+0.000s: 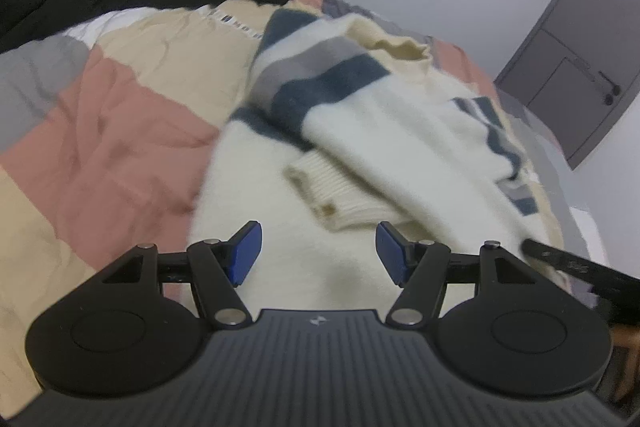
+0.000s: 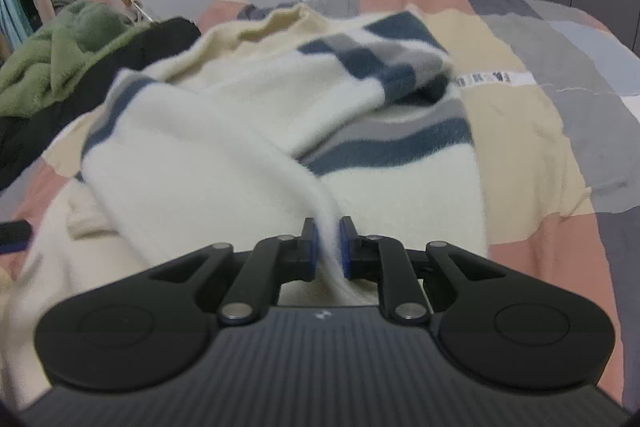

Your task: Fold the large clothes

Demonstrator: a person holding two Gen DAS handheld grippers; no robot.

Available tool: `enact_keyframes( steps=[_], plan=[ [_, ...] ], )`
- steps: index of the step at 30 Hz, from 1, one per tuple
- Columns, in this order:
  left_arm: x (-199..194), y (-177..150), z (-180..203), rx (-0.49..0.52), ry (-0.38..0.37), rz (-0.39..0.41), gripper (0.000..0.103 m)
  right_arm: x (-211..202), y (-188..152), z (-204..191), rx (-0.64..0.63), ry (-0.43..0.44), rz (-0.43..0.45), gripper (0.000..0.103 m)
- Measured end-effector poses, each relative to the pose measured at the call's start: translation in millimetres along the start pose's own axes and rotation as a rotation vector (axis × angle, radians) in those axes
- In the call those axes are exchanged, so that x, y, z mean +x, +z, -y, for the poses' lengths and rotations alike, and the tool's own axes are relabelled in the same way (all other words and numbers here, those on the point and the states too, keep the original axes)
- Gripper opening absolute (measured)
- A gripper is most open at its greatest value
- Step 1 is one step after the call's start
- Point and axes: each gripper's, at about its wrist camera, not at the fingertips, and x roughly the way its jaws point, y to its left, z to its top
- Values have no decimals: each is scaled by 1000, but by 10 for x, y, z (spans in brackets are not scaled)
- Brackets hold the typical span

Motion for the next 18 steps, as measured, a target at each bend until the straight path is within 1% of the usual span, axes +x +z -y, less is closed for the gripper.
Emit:
enact_keyframes(
  steps=[2, 3, 4, 5, 8, 9, 10, 12, 14, 18],
  plan=[
    [22, -8, -10, 0, 25, -3, 68, -86, -17, 9, 7, -18, 14, 29],
    [35, -8, -17, 0, 35, -4, 69, -126, -18, 15, 18, -16, 17, 47],
    [53, -10, -26, -2, 43, -11, 69, -165, -25, 26, 35, -12, 20, 62],
    [74, -14, -47, -10, 53, -23, 69, -201, -33, 57, 55, -10, 25, 68],
    [100, -10, -139, -57, 54, -50, 69, -281, -38, 129, 84, -41, 32, 74],
    [90, -7, -166, -69, 59, -50, 68, -300, -43, 156, 99, -60, 34, 81],
    [73, -2, -188, -76, 65, -45, 68, -313, -52, 194, 122, -79, 36, 82],
    [28, 13, -245, -97, 83, -33, 69, -317, -81, 296, 184, -101, 19, 82],
    [-16, 32, -337, -140, 97, -24, 69, -289, -127, 394, 243, -108, -22, 82],
    [-73, 40, -534, -232, 140, 2, 69, -228, -246, 581, 390, -74, -95, 82]
  ],
)
